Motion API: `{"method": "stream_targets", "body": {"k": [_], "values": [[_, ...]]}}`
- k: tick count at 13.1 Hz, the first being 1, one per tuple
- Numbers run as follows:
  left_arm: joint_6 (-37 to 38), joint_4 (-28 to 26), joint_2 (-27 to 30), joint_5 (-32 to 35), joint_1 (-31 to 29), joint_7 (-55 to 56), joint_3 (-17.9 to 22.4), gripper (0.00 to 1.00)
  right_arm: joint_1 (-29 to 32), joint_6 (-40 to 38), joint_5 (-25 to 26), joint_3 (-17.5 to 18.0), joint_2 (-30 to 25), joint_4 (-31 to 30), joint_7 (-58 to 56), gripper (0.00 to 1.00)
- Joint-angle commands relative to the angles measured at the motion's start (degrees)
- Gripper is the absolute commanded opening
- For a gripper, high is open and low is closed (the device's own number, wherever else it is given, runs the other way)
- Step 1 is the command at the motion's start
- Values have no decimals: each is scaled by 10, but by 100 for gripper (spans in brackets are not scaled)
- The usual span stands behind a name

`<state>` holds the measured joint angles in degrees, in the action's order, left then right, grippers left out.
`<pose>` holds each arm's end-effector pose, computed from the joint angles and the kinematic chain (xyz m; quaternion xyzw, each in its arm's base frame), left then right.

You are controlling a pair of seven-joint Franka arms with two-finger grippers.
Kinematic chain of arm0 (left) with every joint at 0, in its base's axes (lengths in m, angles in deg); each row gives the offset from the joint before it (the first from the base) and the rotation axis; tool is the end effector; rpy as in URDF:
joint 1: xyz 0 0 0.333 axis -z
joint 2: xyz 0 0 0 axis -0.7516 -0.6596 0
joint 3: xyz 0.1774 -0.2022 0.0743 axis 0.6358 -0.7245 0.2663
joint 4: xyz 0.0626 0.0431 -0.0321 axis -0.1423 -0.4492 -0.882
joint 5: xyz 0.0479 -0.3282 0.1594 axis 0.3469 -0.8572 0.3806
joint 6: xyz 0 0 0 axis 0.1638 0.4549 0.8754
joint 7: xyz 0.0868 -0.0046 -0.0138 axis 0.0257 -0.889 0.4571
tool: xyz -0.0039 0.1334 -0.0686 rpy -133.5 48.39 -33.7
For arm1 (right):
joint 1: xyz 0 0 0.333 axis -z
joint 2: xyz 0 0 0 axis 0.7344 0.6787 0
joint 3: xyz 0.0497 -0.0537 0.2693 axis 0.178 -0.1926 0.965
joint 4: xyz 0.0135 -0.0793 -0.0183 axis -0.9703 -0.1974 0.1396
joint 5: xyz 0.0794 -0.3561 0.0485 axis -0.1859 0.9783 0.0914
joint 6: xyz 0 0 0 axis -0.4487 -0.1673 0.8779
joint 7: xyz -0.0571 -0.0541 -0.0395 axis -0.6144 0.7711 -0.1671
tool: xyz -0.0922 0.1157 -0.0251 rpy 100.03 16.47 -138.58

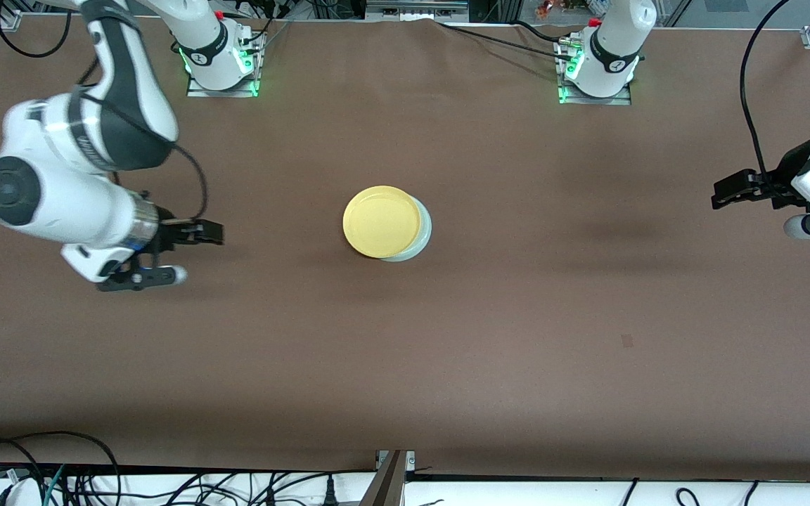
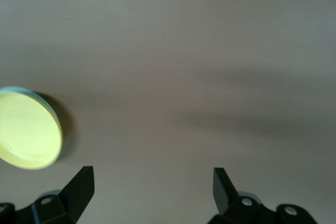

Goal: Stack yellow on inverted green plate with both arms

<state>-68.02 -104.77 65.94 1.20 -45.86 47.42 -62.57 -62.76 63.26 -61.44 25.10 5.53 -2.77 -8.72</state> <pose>0.5563 0.0052 0.4950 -0.9982 -0.0102 0.0594 0.0034 0.5906 0.1140 0.3838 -0.9932 -0.0491 0.0991 0.0352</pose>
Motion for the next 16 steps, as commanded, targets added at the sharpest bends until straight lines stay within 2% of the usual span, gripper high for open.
{"method": "stream_targets", "body": {"k": [1, 3, 7, 10, 11, 12, 16], "values": [[9, 15, -5, 14, -1, -9, -1, 100, -1, -123, 6, -48, 7, 88, -22, 100], [9, 13, -6, 11, -6, -7, -1, 100, 1, -165, 7, -53, -2, 118, -36, 100], [3, 24, -9, 14, 6, -8, -7, 100, 44, -190, 49, -39, -75, 107, -42, 100], [4, 51, -18, 17, 6, -9, -7, 100, 53, -186, 56, -38, -101, 95, -96, 100], [4, 51, -19, 17, 7, -9, -7, 100, 69, -189, 68, -31, -109, 95, -111, 100], [4, 51, -19, 17, 7, -9, -7, 100, 86, -190, 80, -8, -125, 91, -111, 100], [4, 52, -24, 18, 7, -8, -7, 100, 93, -208, 94, 0, -125, 82, -113, 100]]}}
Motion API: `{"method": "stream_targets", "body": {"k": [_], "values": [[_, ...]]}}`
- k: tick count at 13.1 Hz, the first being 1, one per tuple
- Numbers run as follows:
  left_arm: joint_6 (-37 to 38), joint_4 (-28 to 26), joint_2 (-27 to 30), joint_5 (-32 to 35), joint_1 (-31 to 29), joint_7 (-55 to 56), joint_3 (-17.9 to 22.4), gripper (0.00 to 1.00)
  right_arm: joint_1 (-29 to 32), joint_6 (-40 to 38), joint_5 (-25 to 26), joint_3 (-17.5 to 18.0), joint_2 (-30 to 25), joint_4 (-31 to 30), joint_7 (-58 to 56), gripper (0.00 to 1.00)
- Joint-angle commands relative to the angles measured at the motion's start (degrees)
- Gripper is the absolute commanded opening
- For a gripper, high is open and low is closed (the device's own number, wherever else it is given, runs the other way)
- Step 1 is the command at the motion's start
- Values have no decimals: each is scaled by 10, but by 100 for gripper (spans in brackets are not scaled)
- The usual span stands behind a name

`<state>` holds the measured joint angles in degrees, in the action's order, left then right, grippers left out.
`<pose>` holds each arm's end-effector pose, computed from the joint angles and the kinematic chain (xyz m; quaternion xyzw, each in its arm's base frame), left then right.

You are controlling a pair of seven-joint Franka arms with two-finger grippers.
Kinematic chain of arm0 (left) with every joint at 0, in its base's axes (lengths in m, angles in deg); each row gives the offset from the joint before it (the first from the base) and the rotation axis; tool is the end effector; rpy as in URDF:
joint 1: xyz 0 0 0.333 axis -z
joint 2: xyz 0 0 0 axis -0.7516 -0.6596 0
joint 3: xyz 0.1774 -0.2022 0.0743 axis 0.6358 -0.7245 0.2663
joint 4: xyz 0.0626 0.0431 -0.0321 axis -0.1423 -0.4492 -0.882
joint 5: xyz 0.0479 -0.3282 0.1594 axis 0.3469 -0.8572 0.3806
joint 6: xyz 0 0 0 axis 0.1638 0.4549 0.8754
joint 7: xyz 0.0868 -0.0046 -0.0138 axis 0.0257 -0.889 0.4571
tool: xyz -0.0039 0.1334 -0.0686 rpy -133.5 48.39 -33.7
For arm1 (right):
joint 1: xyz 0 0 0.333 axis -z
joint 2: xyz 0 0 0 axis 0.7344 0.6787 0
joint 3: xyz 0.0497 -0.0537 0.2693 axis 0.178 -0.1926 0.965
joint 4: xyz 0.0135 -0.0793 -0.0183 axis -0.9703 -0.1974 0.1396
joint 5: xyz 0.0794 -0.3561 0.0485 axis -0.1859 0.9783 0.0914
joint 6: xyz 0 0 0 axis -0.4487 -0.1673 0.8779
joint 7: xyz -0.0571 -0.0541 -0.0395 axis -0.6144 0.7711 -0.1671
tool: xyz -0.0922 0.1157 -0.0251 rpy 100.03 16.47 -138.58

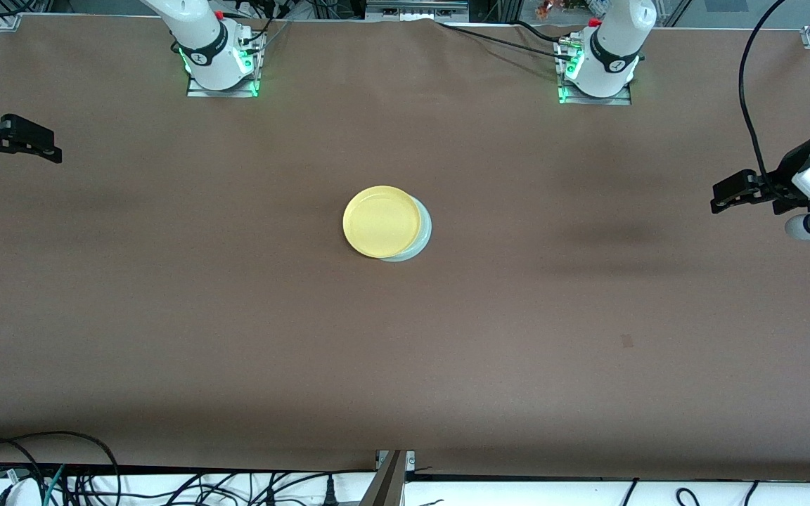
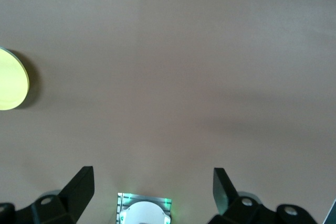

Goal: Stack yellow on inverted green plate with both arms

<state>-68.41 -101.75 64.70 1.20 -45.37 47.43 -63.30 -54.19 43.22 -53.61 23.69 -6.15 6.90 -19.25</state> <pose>0.5660 -0.0067 0.5062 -0.9992 0.0005 0.0405 0.0035 0.5352 -0.0087 0.5501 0.9943 0.0636 -0.0858 0.0053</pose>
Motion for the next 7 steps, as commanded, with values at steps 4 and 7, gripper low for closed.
{"method": "stream_targets", "body": {"k": [4, 7], "values": [[8, 21, -11, 18, 2, -9, 1, 100, 5, -9, 18, 13, -2, -9, -8, 100], [8, 22, -11, 25, 2, -9, 0, 100, 4, -8, 17, 14, -2, -9, -8, 100]]}}
